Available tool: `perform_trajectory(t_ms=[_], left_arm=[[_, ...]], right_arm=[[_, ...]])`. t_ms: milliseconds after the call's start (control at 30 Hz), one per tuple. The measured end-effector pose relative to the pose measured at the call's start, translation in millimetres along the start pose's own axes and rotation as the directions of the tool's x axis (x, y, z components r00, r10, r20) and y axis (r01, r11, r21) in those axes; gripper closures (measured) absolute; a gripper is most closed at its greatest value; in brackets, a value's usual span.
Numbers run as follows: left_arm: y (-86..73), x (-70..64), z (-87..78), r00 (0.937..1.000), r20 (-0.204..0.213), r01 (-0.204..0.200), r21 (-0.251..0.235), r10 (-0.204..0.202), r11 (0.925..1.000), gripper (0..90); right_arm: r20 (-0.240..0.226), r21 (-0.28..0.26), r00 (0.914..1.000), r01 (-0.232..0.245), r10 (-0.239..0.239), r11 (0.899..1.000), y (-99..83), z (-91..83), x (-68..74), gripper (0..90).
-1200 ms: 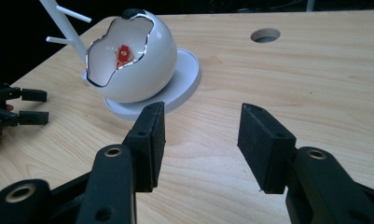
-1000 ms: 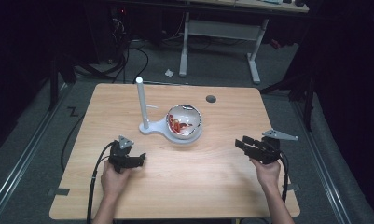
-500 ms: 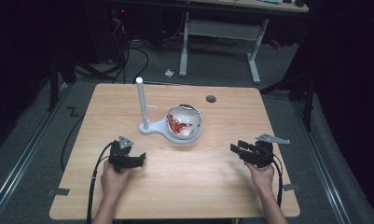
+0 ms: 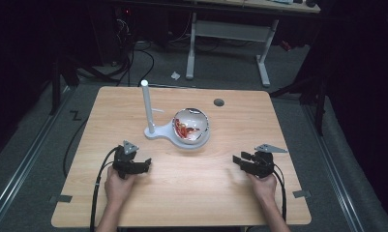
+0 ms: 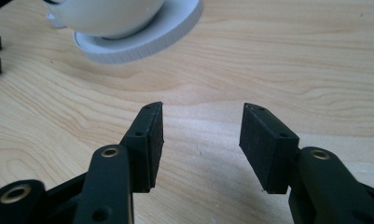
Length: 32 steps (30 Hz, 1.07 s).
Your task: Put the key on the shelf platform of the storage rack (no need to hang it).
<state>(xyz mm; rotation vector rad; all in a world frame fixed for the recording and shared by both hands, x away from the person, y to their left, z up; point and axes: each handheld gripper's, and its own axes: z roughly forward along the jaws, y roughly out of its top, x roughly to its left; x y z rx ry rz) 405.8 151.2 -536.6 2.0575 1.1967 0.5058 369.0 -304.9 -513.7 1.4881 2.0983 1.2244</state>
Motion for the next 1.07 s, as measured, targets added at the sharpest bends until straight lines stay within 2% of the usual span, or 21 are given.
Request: perform_trajectory(t_ms=[233,633,667,700,733,800,900,1067], left_arm=[[0.0,0.0,0.0,1.0000,0.000,0.000,0.000,0.000,1.0000,17.1],[0.0,-0.2,0.1,1.0000,-0.001,0.001,-0.001,-0.001,1.0000,17.0],[0.0,-0.1,0.0,1.0000,-0.001,0.000,0.000,0.000,1.0000,17.0],[0.0,-0.2,0.0,1.0000,-0.001,0.001,0.000,-0.001,1.0000,17.0],[0.0,-0.2,0.0,1.0000,-0.001,0.001,0.000,-0.001,1.0000,17.0],[0.0,-0.2,0.0,1.0000,-0.001,0.001,0.000,-0.001,1.0000,17.1],[0.0,-0.2,0.1,1.0000,0.000,0.001,-0.001,-0.001,1.0000,17.1],[0.0,0.0,0.0,1.0000,-0.001,0.000,0.000,0.000,1.0000,17.0]], right_arm=[[0.059,0.040,0.9973,0.042,-0.044,0.998,-9.0,11.2,2.0,49.2],[0.103,0.078,0.9893,0.095,-0.103,0.992,-11.7,15.6,8.9,47.2],[0.109,0.082,0.9872,0.107,-0.116,0.991,-11.8,16.0,10.1,46.8],[0.135,0.096,0.9781,0.146,-0.159,0.985,-12.3,17.5,15.0,44.8],[0.135,0.096,0.9781,0.146,-0.159,0.985,-12.3,17.5,15.0,44.8],[0.154,0.107,0.9653,0.196,-0.211,0.975,-13.0,18.9,20.1,43.9],[0.139,0.109,0.9697,0.186,-0.201,0.976,-12.8,18.7,18.9,43.9],[0.142,0.110,0.9692,0.187,-0.201,0.976,-12.9,18.7,19.4,43.9]])
